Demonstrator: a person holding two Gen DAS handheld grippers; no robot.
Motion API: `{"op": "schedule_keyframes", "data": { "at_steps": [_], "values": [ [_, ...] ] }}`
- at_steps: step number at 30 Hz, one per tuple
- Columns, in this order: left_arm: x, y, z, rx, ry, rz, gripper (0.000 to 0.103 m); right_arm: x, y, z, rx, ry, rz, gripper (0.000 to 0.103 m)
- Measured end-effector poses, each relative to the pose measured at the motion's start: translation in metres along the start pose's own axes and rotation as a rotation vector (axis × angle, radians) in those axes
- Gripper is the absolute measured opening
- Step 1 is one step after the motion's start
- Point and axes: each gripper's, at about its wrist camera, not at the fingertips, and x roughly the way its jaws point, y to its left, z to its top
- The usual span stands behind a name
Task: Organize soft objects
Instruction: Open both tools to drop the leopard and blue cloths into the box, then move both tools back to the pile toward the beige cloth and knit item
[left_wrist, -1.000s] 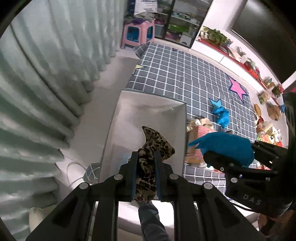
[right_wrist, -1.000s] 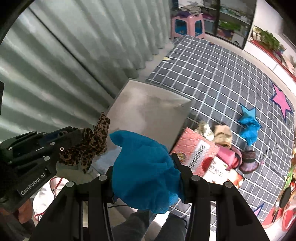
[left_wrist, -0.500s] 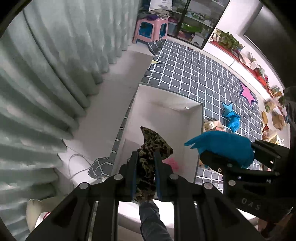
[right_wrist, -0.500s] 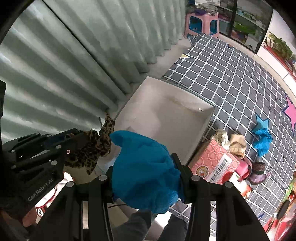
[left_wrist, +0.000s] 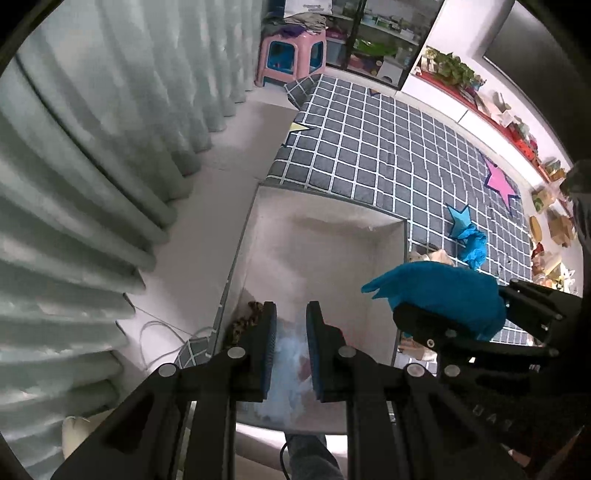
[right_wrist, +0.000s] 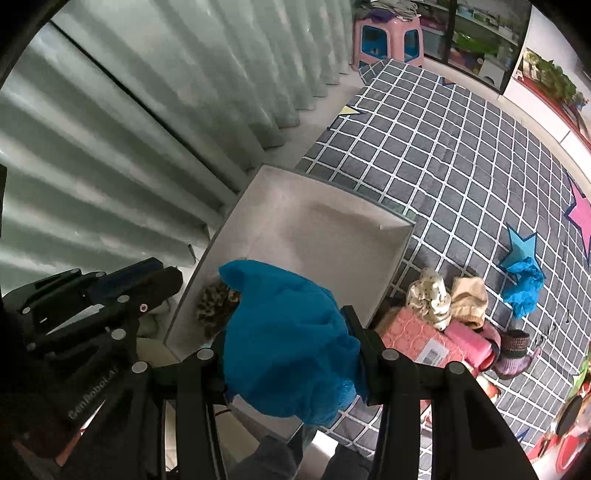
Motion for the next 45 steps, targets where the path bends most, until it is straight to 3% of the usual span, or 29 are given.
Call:
{"op": "schedule_keyframes", "data": {
  "at_steps": [4,6,7,8,9,11,12,20,26,32,39,45],
  "values": [
    [0.013,-0.001,0.004,-0.011,0.02,0.008,0.019,0.01,-0.004,0.007,0.005,0.014,0.007,0.048],
    [0.018,0.0,0.004,-0.018,0.026,0.018,0.029,0.014,-0.006,0.009,0.006,0.023,0.015,0.049],
    [0.021,0.002,0.004,-0.028,0.031,0.032,0.04,0.017,-0.007,0.01,0.006,0.026,0.008,0.05],
    [0.023,0.007,0.003,-0.043,0.035,0.041,0.052,0.018,-0.009,0.011,0.007,0.03,0.005,0.058],
    [0.025,0.014,0.001,-0.072,0.04,0.049,0.058,0.02,-0.012,0.012,0.013,0.036,-0.002,0.073],
    [0.03,0.029,-0.001,-0.131,0.05,0.05,0.088,0.022,-0.023,0.014,0.045,0.032,0.003,0.096],
    [0.032,0.036,-0.002,-0.16,0.054,0.036,0.091,0.022,-0.028,0.015,0.066,0.024,0.023,0.102],
    [0.039,0.041,-0.005,-0.208,0.08,0.052,0.095,0.018,-0.053,0.014,0.134,0.013,0.025,0.102],
    [0.039,0.009,0.007,-0.152,0.091,0.012,0.095,0.006,-0.09,0.004,0.204,-0.001,0.011,0.102],
    [0.042,-0.043,0.022,-0.051,0.112,-0.036,0.095,-0.011,-0.174,-0.022,0.356,-0.013,-0.059,0.102],
    [0.053,-0.112,0.036,0.062,0.164,-0.082,0.095,-0.001,-0.284,-0.078,0.613,0.049,-0.135,0.102],
    [0.075,-0.166,0.052,0.119,0.24,-0.085,0.095,0.026,-0.334,-0.114,0.752,0.114,-0.126,0.102]
  ]
}}
